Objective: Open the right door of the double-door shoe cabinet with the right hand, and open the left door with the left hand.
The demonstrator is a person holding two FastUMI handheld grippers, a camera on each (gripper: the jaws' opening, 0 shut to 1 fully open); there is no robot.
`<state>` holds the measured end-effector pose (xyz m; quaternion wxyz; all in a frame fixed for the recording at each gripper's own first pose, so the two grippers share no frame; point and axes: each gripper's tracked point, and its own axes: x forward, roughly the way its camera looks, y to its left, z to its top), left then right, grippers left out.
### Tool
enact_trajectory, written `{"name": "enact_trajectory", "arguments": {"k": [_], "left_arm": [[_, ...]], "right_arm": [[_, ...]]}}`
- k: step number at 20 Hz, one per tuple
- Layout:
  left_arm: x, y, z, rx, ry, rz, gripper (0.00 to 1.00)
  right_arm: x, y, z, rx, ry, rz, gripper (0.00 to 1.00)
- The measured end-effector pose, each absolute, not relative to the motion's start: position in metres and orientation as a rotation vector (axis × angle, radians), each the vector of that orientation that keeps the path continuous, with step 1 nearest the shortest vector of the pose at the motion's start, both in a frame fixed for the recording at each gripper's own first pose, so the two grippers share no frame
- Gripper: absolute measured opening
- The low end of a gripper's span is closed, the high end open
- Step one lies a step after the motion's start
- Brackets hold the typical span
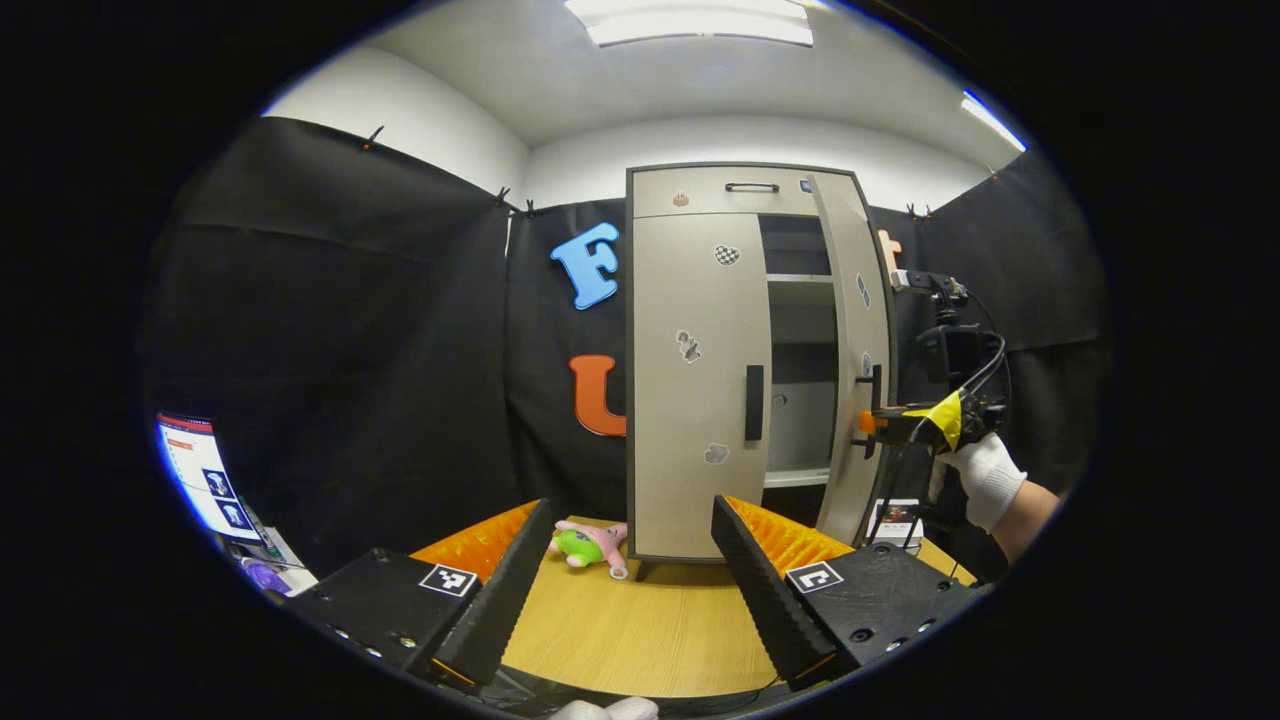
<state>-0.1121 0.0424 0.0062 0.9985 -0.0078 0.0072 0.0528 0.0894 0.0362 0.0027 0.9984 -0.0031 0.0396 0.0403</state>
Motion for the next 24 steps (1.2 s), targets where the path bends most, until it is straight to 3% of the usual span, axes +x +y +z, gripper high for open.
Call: {"name": "enact_trajectory", "arguments": {"k": [9,24], "left_arm": [[-0.103,0.003,0.005,-0.025,0.018,-0.026,0.96],[-0.075,-0.078,0.018,-0.025,0.031,-0.009,0.96]], "right_arm": [[0.065,-0.068,-0.002,-0.061,0.056,-0.081,0.04],[0.075,-0.113,0.002,0.000,0.065,0.095,0.04]]}}
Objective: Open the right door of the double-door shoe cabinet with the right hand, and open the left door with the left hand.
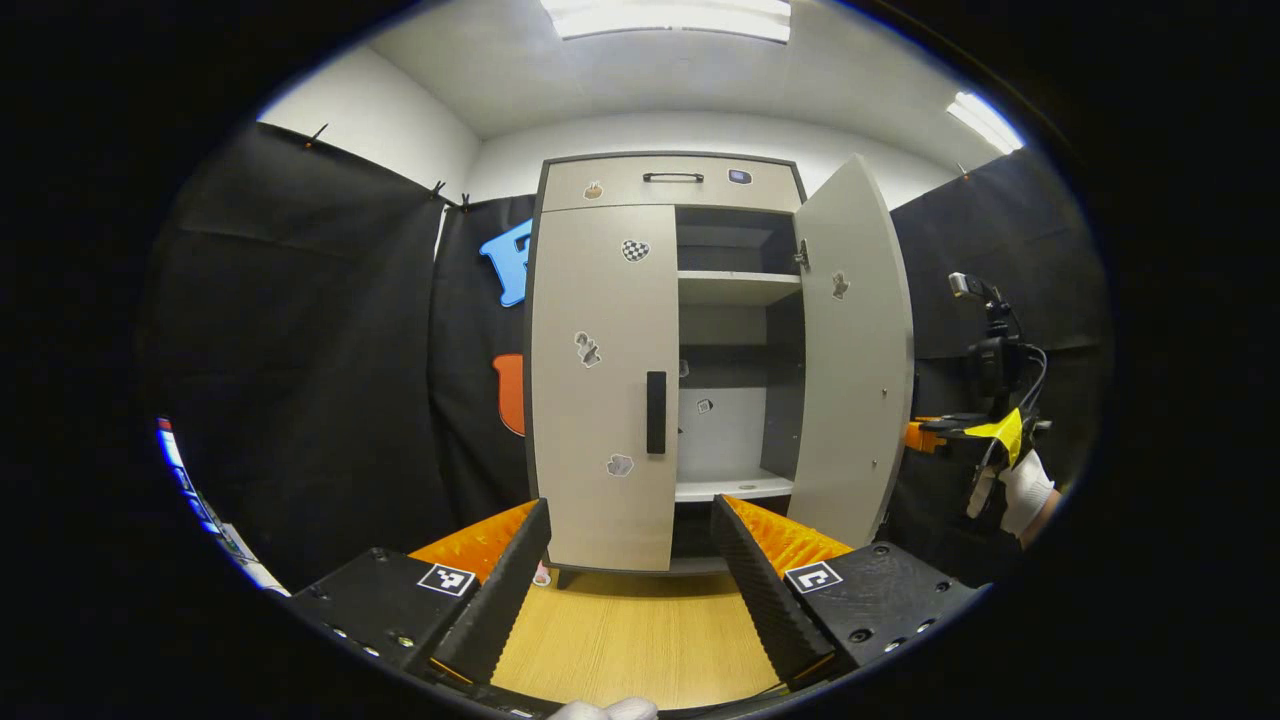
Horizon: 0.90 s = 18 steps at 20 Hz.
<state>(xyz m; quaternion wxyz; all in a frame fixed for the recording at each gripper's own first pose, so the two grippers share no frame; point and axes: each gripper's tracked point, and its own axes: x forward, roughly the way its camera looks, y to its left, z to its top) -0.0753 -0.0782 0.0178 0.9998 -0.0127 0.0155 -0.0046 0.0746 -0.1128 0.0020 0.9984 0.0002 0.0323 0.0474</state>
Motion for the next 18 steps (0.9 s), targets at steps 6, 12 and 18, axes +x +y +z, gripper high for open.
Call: {"name": "enact_trajectory", "arguments": {"k": [6,12,18], "left_arm": [[-0.080,-0.087,0.017,-0.024,0.041,0.041,0.96],[-0.084,-0.080,0.020,-0.022,0.032,0.055,0.96],[-0.084,-0.066,0.019,-0.025,0.029,0.041,0.96]], "right_arm": [[0.082,-0.110,0.001,-0.010,0.074,0.115,0.04],[0.079,-0.111,-0.001,-0.001,0.084,0.099,0.04],[0.052,-0.124,0.005,-0.029,0.074,0.059,0.27]]}}
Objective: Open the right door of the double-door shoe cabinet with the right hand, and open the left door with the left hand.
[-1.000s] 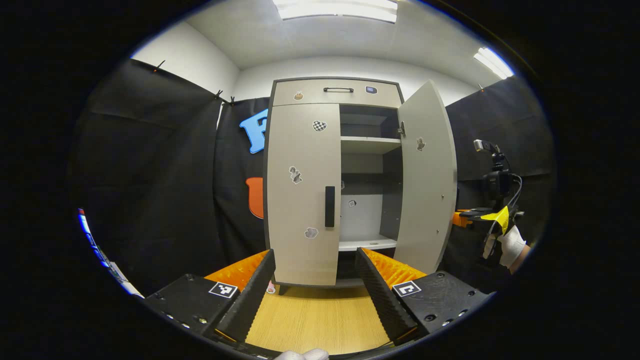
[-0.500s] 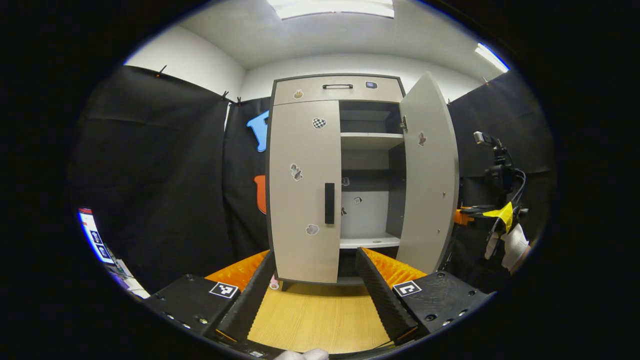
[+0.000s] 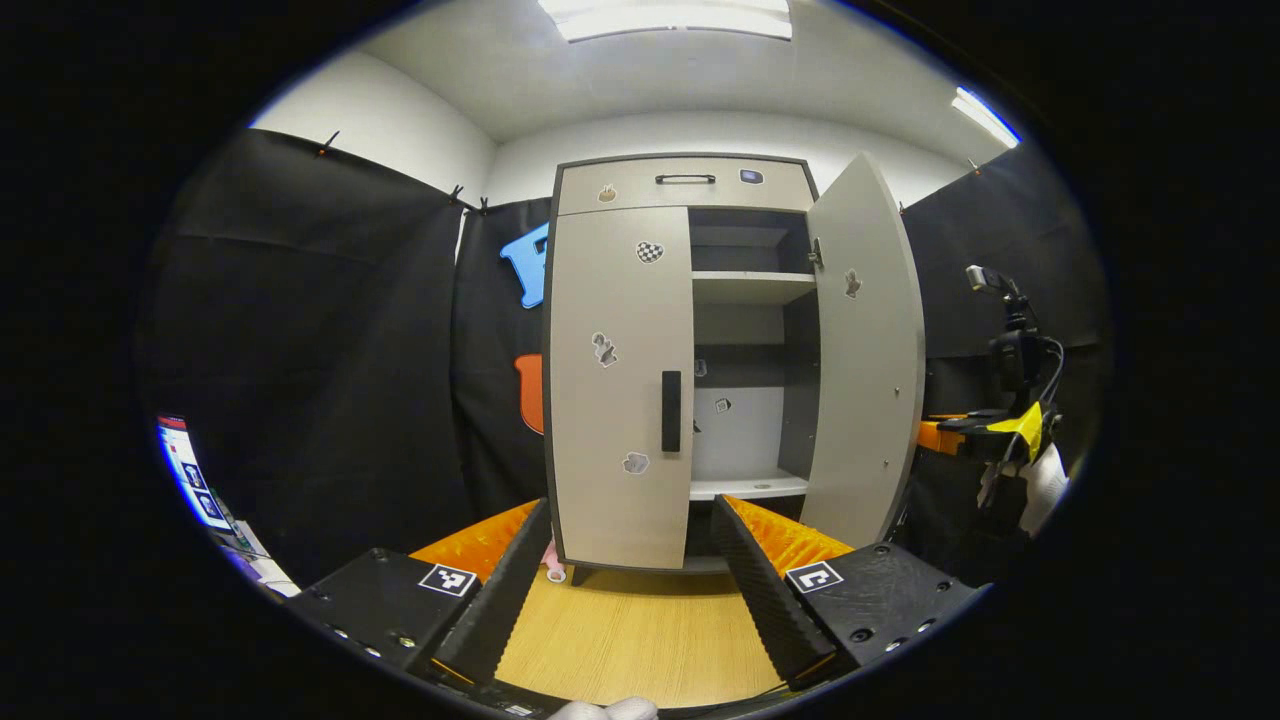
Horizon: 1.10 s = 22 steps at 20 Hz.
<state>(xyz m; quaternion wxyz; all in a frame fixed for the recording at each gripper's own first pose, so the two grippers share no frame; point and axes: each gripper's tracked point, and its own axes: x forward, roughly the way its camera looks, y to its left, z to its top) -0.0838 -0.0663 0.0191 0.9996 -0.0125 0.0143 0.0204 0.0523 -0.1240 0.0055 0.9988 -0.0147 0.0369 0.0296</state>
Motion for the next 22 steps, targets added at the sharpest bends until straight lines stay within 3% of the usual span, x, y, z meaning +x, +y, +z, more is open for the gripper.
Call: {"name": "enact_trajectory", "arguments": {"k": [3,4,5,7,22], "left_arm": [[-0.082,-0.060,0.020,-0.023,0.026,0.023,0.96],[-0.081,-0.059,0.020,-0.020,0.026,0.018,0.96],[-0.080,-0.056,0.020,-0.017,0.024,0.012,0.96],[-0.078,-0.051,0.018,-0.016,0.028,0.002,0.96],[-0.045,0.004,-0.003,0.007,0.043,-0.021,0.96]], "right_arm": [[0.028,-0.124,0.018,-0.035,0.051,0.043,0.65],[0.021,-0.125,0.023,-0.034,0.040,0.029,0.70],[0.015,-0.125,0.028,-0.033,0.028,0.015,0.84],[0.003,-0.116,0.033,-0.019,0.014,0.004,0.96],[-0.067,0.016,0.011,0.059,0.000,0.140,0.98]]}}
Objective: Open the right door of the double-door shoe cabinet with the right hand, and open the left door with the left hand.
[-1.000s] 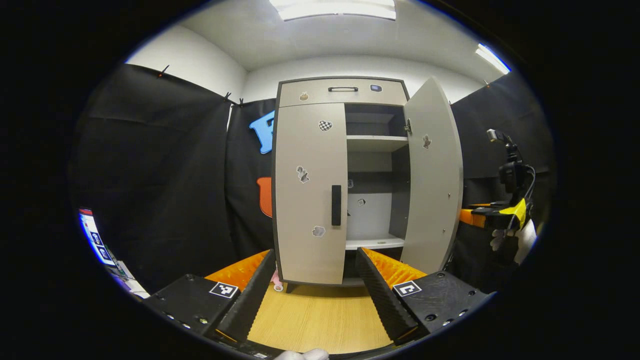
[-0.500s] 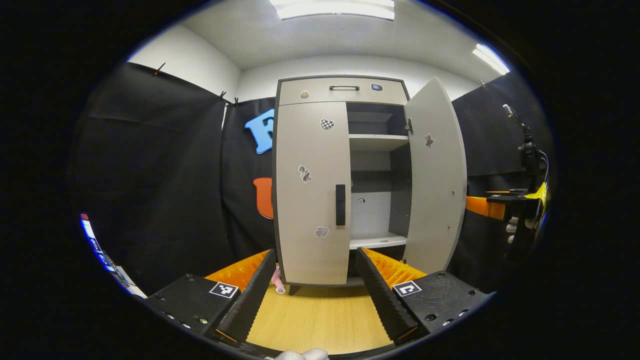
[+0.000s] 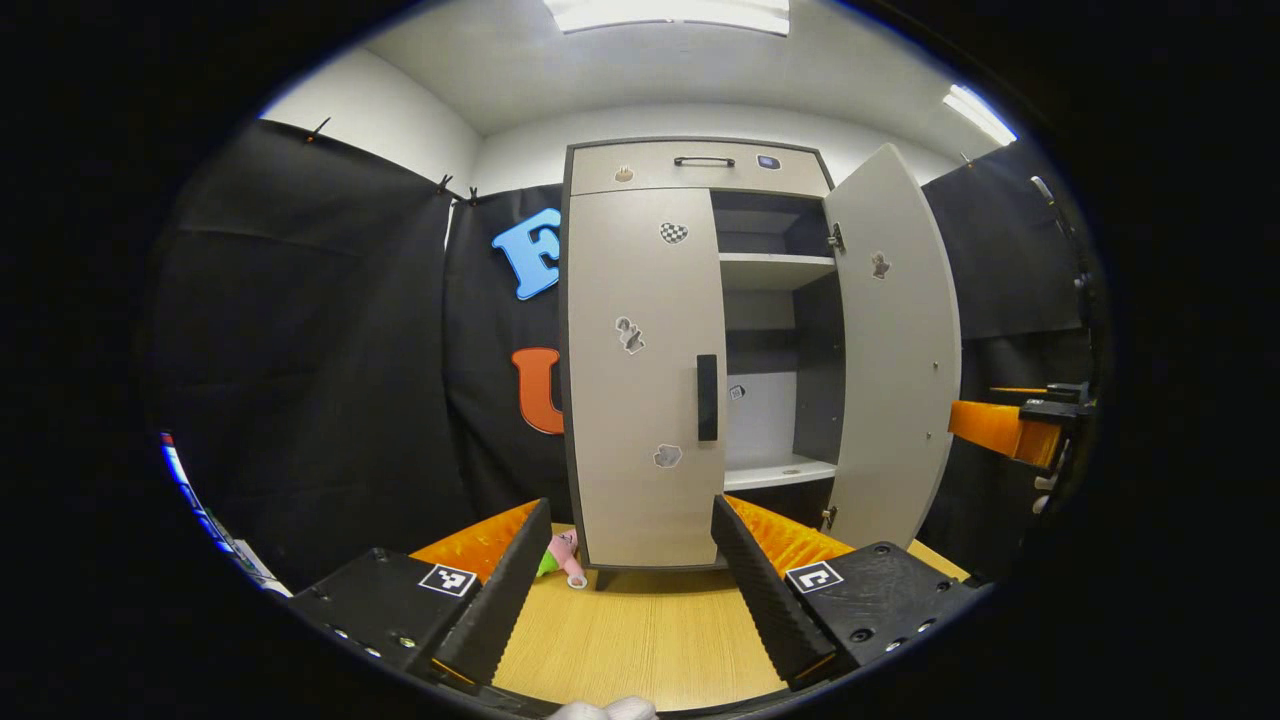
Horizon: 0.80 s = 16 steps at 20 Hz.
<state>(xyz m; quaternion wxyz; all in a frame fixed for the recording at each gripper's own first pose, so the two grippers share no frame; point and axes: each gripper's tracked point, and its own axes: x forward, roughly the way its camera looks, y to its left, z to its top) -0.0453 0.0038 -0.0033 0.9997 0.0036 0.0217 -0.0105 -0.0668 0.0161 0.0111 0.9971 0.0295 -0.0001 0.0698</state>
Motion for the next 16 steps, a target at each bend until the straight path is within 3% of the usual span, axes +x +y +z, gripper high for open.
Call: {"name": "enact_trajectory", "arguments": {"k": [7,16], "left_arm": [[0.008,0.004,-0.002,-0.001,0.019,-0.036,0.96],[0.113,-0.055,0.011,-0.022,-0.008,-0.149,0.96]], "right_arm": [[-0.062,0.026,0.003,0.032,0.028,0.126,0.99],[-0.047,0.004,0.005,0.028,0.051,0.044,0.99]]}}
